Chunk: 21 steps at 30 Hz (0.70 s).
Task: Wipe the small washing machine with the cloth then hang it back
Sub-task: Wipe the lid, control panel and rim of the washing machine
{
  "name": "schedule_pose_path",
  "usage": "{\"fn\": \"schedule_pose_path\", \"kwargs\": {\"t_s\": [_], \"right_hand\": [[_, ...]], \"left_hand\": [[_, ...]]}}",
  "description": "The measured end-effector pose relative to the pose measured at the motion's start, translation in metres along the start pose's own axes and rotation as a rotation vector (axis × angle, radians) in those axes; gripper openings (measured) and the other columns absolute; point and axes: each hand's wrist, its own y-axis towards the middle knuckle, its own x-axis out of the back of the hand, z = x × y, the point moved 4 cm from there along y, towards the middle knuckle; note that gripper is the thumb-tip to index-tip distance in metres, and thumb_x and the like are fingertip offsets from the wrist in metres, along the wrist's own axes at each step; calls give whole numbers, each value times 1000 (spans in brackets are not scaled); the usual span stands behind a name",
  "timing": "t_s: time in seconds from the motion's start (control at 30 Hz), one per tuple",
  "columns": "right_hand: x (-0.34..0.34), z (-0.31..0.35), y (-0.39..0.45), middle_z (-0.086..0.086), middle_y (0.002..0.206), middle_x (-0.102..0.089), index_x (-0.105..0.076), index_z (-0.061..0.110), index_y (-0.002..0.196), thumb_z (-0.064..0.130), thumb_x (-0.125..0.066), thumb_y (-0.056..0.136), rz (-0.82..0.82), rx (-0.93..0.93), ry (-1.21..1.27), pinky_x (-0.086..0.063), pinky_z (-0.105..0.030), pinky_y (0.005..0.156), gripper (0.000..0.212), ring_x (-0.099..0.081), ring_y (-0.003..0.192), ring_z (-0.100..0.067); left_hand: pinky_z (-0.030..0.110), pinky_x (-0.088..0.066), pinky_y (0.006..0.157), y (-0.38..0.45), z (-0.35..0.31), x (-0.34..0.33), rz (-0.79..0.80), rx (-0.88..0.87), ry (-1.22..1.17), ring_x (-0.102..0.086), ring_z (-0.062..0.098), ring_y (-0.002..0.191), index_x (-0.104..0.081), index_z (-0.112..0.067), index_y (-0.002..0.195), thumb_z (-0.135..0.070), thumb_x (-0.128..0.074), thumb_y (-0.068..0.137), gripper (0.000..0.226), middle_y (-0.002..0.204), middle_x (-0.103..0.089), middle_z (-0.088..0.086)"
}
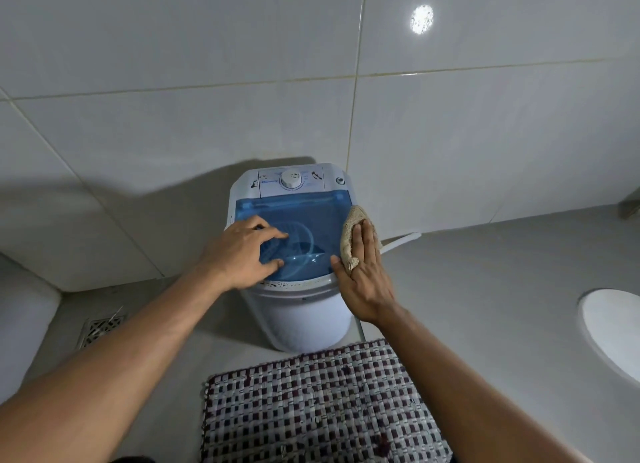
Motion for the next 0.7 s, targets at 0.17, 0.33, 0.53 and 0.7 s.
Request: {"fn": "schedule_pose_path", "kwargs": {"t_s": [0.17, 0.33, 0.53, 0.7], "right_hand": [[-34, 11, -20, -17, 168, 21, 10, 1, 159, 52, -19, 102, -220, -50, 82, 14, -40, 127, 82, 24, 156, -26], [-60, 34, -34, -18, 170, 17, 5, 1, 160, 48, -27, 105, -357, -161, 113, -5, -53, 128, 80, 19, 157, -33], [-77, 71, -39, -23, 169, 13, -1, -5, 159, 44, -32, 105, -468, -314, 77, 9, -46, 128, 79, 19, 155, -40], [-89, 103, -47, -19, 168, 24, 8, -2, 159, 48, -25, 106, -473, -386, 163, 23, -37, 123, 81, 28, 153, -39]], "left_hand": [[37, -45, 104, 0, 0, 0, 16, -3, 11, -48, 22, 131, -55, -38, 141, -51, -70, 88, 57, 142, -48, -4], [39, -46, 103, 5, 4, 0, 35, -16, 37, -51, 22, 129, -60, -37, 136, -53, -73, 84, 56, 139, -52, -3], [43, -46, 103, 15, 5, 4, 76, -17, 50, -53, 22, 125, -63, -35, 132, -54, -77, 80, 57, 134, -53, -2], [43, -48, 99, 20, 6, 6, 106, -1, 44, -55, 22, 122, -64, -37, 130, -43, -62, 94, 36, 134, -51, -2]]}}
